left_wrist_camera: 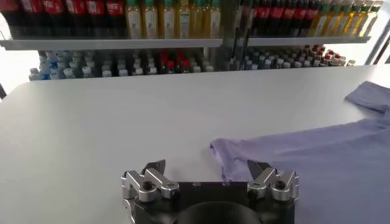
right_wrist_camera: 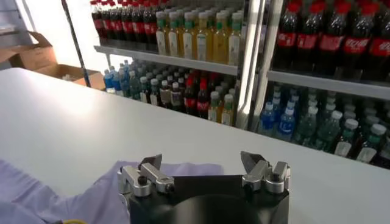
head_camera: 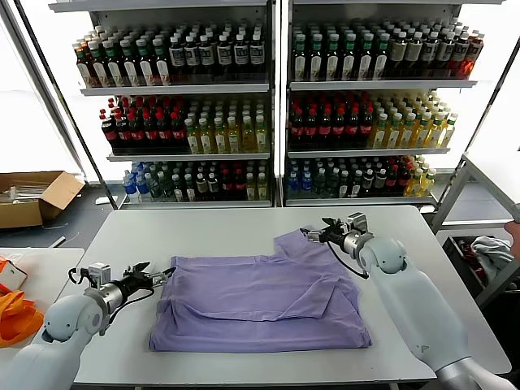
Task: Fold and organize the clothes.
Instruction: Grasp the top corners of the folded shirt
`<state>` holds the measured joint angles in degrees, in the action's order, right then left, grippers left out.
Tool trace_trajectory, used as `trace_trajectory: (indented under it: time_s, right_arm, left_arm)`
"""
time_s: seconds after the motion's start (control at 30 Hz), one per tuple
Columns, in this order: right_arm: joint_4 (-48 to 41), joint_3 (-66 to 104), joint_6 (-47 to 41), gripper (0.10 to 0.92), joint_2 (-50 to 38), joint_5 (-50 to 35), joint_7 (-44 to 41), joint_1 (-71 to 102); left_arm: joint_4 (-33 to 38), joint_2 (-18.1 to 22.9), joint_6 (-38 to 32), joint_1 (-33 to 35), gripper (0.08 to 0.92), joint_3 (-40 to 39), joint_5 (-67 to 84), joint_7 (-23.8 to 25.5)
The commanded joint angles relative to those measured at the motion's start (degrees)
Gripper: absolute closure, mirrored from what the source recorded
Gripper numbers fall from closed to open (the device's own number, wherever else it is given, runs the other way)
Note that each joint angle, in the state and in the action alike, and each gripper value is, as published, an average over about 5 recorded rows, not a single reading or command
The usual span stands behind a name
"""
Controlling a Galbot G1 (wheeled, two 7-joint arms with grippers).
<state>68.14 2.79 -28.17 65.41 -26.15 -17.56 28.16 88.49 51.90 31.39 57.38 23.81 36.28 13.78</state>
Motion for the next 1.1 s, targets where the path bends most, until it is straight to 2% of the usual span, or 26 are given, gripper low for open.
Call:
trace_trajectory:
  time_s: [0.03,0.37,0.47,0.63,0.73,1.1]
  right_arm:
    - [-8.6,-2.9,-0.3,0.203,2.1,0.3,-0.4,-3.9]
    - [-10.5,-3.9,-1.3,0.211,3.4,0.9,0.8,-4.6]
    - [-9.6,-4.5,-1.7,0.266,3.5,0.8,0.9,-4.2]
    - [-8.1,-4.8,-2.4,0.413,3.3,0.8,1.4,-2.8]
    - [-6.8,-4.7,-2.5,0.499,2.9,0.7,1.6,-2.0]
    - [2.2,-2.2,-3.5,0.803,1.5,-3.2,3.2,1.7]
  left_arm:
    - [-7.5,2.2,-0.3,-9.6,0.177,-6.1,0.6,-0.1]
    - [-8.4,3.5,-0.8,-9.4,0.177,-8.6,-0.9,0.8]
    - [-8.0,3.5,-0.8,-8.5,0.177,-8.4,-1.0,1.0]
    - [-6.5,3.1,-0.7,-6.7,0.185,-7.9,-1.6,1.6]
    - [-5.6,2.8,-0.8,-5.4,0.242,-7.5,-1.8,2.2]
    - [-4.3,3.2,-2.7,-3.8,0.562,-5.8,-2.6,1.7]
